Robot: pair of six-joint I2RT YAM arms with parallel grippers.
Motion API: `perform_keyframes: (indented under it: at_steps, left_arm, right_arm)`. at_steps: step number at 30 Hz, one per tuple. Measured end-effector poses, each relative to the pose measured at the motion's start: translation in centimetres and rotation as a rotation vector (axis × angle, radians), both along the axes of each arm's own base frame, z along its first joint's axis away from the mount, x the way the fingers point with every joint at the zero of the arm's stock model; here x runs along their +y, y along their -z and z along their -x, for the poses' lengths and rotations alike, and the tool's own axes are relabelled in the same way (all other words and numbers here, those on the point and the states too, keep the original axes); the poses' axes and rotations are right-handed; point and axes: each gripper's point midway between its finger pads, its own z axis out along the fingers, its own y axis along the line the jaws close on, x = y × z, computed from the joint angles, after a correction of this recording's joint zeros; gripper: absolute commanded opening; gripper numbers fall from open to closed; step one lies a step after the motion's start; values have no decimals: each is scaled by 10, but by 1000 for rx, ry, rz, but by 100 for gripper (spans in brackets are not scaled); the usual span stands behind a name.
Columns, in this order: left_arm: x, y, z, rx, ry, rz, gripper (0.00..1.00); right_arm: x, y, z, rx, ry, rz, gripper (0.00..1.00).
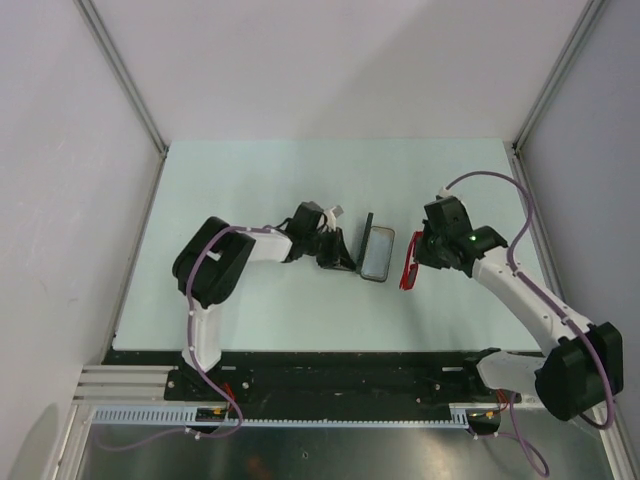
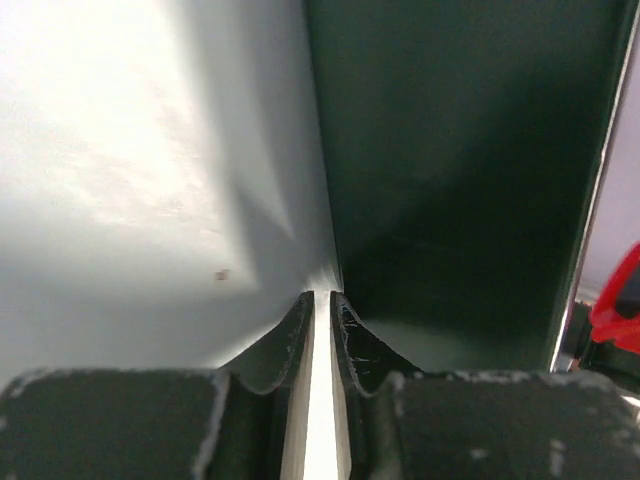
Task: Organize the sunglasses
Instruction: Move the opened sunglasses case to the center of the board, then place the sunglasses in the sunglasses case.
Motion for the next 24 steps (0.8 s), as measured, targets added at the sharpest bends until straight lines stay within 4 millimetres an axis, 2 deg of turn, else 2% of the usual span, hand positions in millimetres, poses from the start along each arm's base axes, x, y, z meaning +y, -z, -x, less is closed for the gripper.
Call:
perform_keyframes:
  at_steps: [3,6,15,18,24]
  left_arm:
    - [-12,0,13,0,38,1,18]
    - [-16,1,20,2,54,2,19]
    - [0,-2,17,-8,-5,-52,25]
    - [11,-3,14,-5,-37,-73,26]
    - [35,-6,3,-5,-98,-116,28]
  right_arm:
    - [0,16,-1,32,-6,20,0]
    - [4,25,-11,33,-20,30,0]
    - [20,62,-32,84,-85,75,0]
    - [28,62,-41,83,-121,106,0]
    - [49,49,-71,32,-168,150,0]
